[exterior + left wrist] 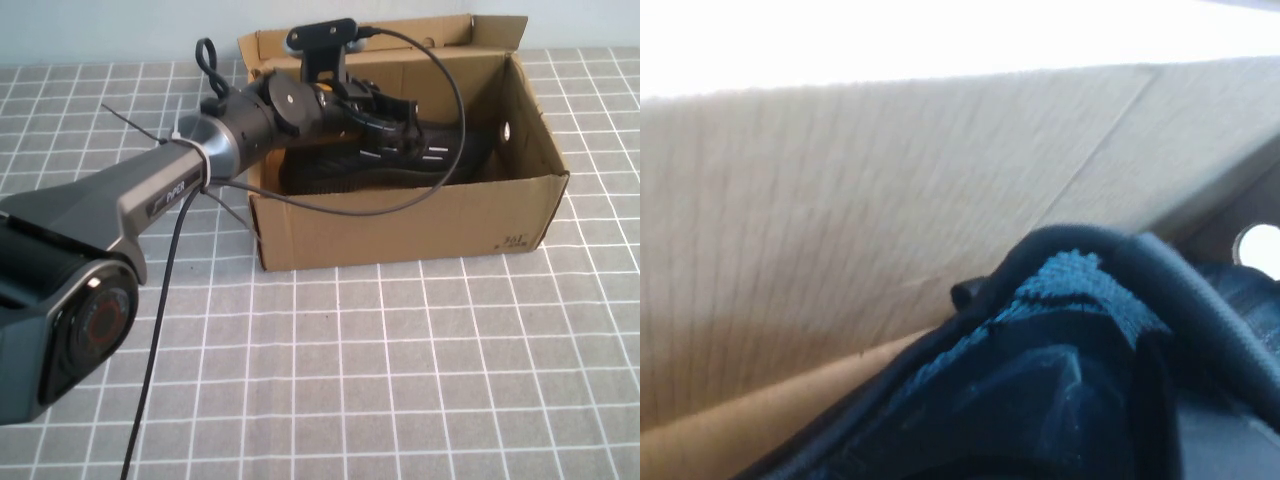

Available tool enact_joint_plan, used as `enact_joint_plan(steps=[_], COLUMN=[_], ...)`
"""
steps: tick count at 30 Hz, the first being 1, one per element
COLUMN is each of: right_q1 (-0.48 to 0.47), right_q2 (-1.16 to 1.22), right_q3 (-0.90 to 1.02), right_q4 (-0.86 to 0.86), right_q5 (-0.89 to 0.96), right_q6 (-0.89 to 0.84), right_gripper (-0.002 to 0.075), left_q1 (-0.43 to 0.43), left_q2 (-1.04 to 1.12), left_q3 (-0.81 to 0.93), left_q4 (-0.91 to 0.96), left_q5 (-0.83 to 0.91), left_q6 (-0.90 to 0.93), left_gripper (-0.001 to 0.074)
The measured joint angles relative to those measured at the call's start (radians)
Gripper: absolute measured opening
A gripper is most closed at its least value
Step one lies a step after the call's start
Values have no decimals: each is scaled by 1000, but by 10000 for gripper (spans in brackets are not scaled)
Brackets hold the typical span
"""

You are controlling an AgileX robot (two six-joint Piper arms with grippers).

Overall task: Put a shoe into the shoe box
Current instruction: Place the shoe in the shoe box

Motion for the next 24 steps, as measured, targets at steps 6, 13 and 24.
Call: enact_joint_plan(steps=[6, 13, 24], right_q1=[0, 0, 0], right_q2=[0, 0, 0], right_q3=[0, 0, 0], right_q4=[0, 0, 0], right_q5=[-4, -4, -4], right_q6=[0, 0, 0], right_gripper=[-16, -16, -16], left_q1=[0, 0, 13], left_q2=[1, 11, 11], left_q3=[-10, -10, -12], left_q4=[0, 0, 0], left_q5=[3, -19, 58], left_q6=[44, 68, 105], left_gripper=[0, 0, 263])
